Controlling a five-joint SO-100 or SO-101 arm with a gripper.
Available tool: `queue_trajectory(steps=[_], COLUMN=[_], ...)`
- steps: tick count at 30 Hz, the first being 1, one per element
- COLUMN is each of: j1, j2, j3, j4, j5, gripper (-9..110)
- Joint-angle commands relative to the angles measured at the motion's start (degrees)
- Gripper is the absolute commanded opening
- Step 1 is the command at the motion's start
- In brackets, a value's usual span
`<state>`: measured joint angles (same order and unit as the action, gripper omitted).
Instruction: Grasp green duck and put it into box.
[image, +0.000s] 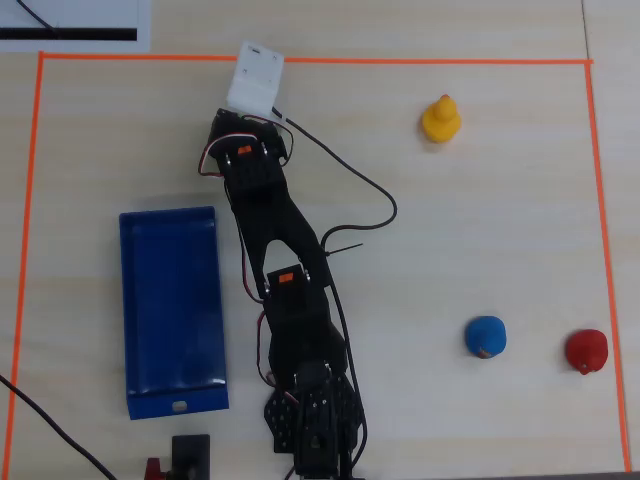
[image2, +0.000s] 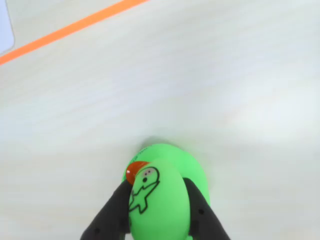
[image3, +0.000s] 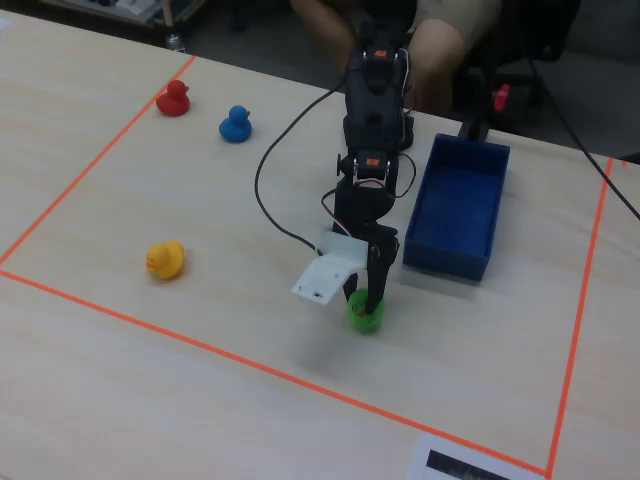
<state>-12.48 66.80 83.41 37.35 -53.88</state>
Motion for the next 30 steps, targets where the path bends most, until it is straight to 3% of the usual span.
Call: queue_trajectory(steps=[1,6,13,18,25,28,30], j1=[1.23,-2.9,-26.1,-37.62,-39.73,-39.64,-38.5], j2=[11.34,30.15,46.67,49.66,46.14,45.88,45.88], j3=[0.35,0.7,7.91,18.63,27.42,31.38,32.61], j4=[8.17,29.27,44.74,40.61,30.59,26.98,25.31], j5=[1.76,2.72,12.3,15.12,16.87,13.45,12.57], gripper=[0,0,0,0,0,14,16])
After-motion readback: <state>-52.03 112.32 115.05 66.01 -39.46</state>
